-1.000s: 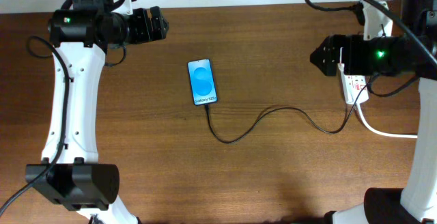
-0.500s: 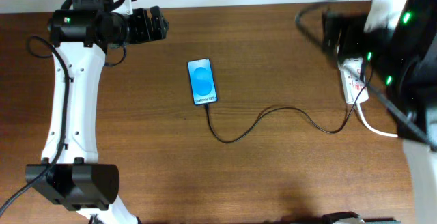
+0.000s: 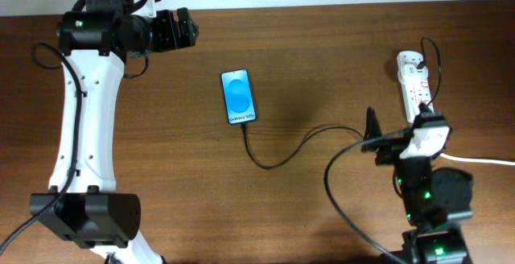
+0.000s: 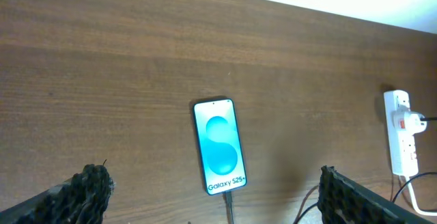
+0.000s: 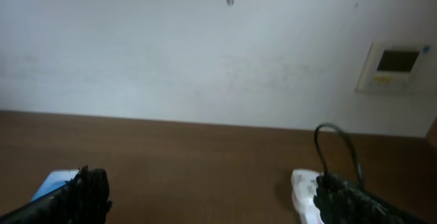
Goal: Plug charger to phone and switch on socket
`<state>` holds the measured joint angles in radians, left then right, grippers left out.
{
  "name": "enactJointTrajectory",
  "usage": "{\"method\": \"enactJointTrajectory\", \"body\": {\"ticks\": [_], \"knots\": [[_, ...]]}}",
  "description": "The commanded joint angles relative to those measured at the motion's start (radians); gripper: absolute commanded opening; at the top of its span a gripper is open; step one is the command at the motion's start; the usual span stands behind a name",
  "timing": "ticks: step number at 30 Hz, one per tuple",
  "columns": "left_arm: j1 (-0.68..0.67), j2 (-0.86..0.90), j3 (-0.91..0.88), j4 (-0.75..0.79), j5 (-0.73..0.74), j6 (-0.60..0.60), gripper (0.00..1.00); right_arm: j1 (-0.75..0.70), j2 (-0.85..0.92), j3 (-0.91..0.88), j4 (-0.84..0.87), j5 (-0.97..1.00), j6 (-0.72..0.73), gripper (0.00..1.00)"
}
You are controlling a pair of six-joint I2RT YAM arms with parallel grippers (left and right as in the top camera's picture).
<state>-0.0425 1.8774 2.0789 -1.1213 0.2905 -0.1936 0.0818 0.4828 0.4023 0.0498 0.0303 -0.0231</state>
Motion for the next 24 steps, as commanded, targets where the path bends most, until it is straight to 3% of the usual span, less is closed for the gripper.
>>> {"method": "enactJointTrajectory", "body": {"ticks": [1,10,24], "knots": [[0.000,0.003,0.003,-0.002,-0.003,0.016,0.99,-0.005,-0.135,-0.106,0.011,0.013,0.002,0.99],[0.000,0.003,0.002,-0.002,-0.003,0.016,1.00,-0.005,-0.419,-0.313,0.008,0.019,0.002,0.98],[0.000,0.003,0.003,-0.002,-0.003,0.016,0.99,-0.004,-0.480,-0.397,-0.129,0.008,0.002,0.99]]}}
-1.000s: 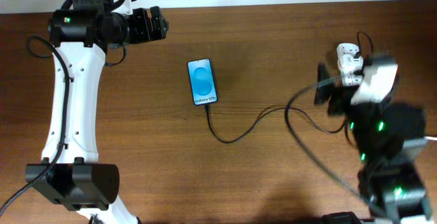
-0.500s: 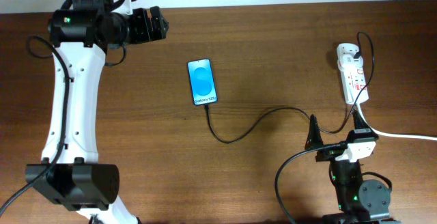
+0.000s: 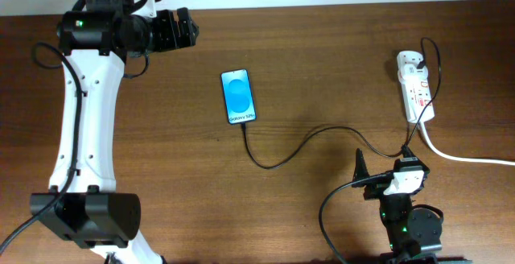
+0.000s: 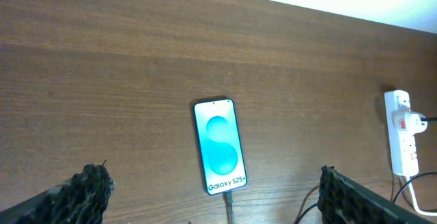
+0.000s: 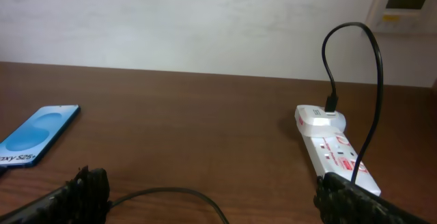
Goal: Plug charger to phone and switch on socket
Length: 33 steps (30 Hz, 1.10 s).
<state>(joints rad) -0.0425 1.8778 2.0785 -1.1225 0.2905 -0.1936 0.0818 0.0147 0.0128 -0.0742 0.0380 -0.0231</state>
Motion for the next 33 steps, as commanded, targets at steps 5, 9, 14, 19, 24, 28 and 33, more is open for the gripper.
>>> {"method": "enactJointTrajectory", "body": {"ticks": [5,9,14,19,24,28,33], "knots": [[0.000,0.003,0.003,-0.001,-0.003,0.016,0.99,-0.005,-0.011,-0.007,-0.005,-0.007,0.002,0.98],[0.000,0.003,0.003,-0.001,-0.003,0.016,0.99,-0.005,-0.011,-0.007,-0.005,-0.007,0.002,0.99],[0.000,0.003,0.003,-0.001,-0.003,0.016,0.99,-0.004,-0.011,-0.007,-0.005,-0.007,0.002,0.99],[0.000,0.003,0.003,-0.017,-0.003,0.016,0.99,-0.005,-0.011,-0.007,-0.005,-0.007,0.002,0.99],[-0.006,-0.002,-0.003,-0.042,-0.100,0.017,0.99,-0.004,-0.011,-0.007,-0.005,-0.006,0.002,0.99],[-0.036,-0.113,-0.155,0.034,-0.291,0.061,0.99,-0.005,-0.011,-0.007,-0.005,-0.007,0.002,0.98],[-0.031,-0.366,-0.565,0.350,-0.259,0.164,0.99,-0.005,-0.011,-0.007,-0.005,-0.006,0.002,0.99]]}}
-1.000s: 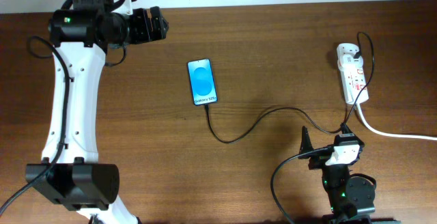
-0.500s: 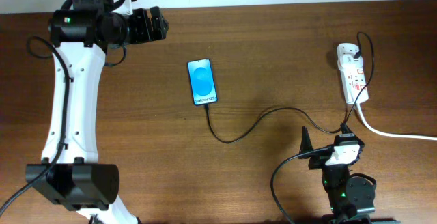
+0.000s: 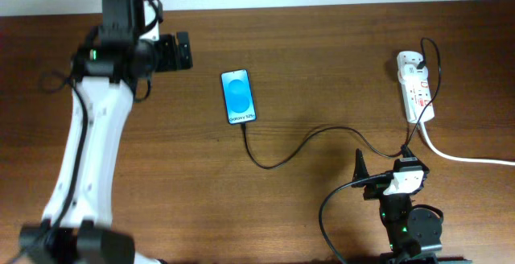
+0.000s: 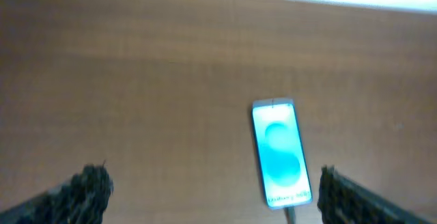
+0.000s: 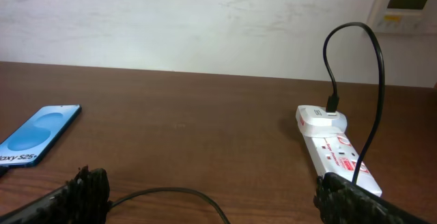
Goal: Plug charger to phone and switch on socket
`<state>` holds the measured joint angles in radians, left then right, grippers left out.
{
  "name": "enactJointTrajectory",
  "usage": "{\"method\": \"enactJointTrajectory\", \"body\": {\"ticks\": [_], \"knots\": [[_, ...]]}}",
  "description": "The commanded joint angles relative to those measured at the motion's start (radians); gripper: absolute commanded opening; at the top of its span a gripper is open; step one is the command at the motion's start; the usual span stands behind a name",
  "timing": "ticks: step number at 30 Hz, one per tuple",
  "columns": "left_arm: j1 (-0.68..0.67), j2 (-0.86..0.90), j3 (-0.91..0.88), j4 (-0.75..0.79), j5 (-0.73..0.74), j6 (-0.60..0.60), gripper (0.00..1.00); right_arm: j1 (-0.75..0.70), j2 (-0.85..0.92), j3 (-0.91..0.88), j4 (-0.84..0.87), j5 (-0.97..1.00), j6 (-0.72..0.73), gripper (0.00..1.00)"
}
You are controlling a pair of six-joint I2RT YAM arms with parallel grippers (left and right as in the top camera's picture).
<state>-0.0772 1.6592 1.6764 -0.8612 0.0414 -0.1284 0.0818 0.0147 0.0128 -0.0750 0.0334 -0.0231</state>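
The phone (image 3: 239, 96) lies face up mid-table with its blue screen lit, and shows blurred in the left wrist view (image 4: 280, 152) and at the left edge of the right wrist view (image 5: 37, 135). A black cable (image 3: 278, 161) is plugged into its near end and runs right to the charger (image 5: 322, 120) in the white power strip (image 3: 414, 87). My left gripper (image 3: 181, 51) hovers open, left of the phone. My right gripper (image 3: 385, 171) is open low at the front right, nothing between its fingers (image 5: 89, 193).
A white mains lead (image 3: 467, 158) leaves the strip towards the right edge. The wall with a small panel stands behind the table. The cable's loop (image 5: 171, 197) lies just ahead of my right gripper.
My left arm has shifted: its gripper sits slightly nearer the front, and the phone now appears further right and blurred in its wrist view. The right arm has not moved.
First my right gripper was raised near the power strip, its camera facing the wall, with the cable plugged into the phone. Then it sat low at the front right, looking across the table. The left gripper stayed open behind the phone's left and has now shifted.
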Motion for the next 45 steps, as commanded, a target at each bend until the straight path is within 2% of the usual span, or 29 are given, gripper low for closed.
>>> {"method": "enactJointTrajectory", "body": {"ticks": [1,6,14,20,23,29,32,34,45], "knots": [[0.003,-0.204,-0.249,0.154,0.008,0.153,0.99,-0.005,-0.011,-0.007,-0.004,-0.002,0.002,0.98],[0.008,-0.456,-0.620,0.384,0.006,0.301,0.99,-0.005,-0.011,-0.007,-0.004,-0.002,0.002,0.99],[0.061,-0.977,-1.265,0.800,0.007,0.303,0.99,-0.005,-0.011,-0.007,-0.004,-0.002,0.002,0.99],[0.062,-1.281,-1.536,0.964,0.005,0.304,1.00,-0.004,-0.011,-0.007,-0.004,-0.002,0.002,0.99],[0.062,-1.350,-1.584,0.966,0.041,0.374,0.99,-0.005,-0.011,-0.007,-0.004,-0.002,0.002,0.98],[0.062,-1.488,-1.662,0.966,0.037,0.414,0.99,-0.005,-0.011,-0.007,-0.004,-0.002,0.002,0.98],[0.062,-1.557,-1.668,0.908,0.036,0.418,0.99,-0.005,-0.011,-0.007,-0.004,-0.002,0.002,0.98],[0.062,-1.648,-1.668,0.780,0.036,0.430,0.99,-0.004,-0.011,-0.007,-0.004,-0.002,0.002,0.98],[0.061,-1.654,-1.668,0.784,0.023,0.429,0.99,-0.004,-0.011,-0.007,-0.004,-0.002,0.002,0.99]]}}
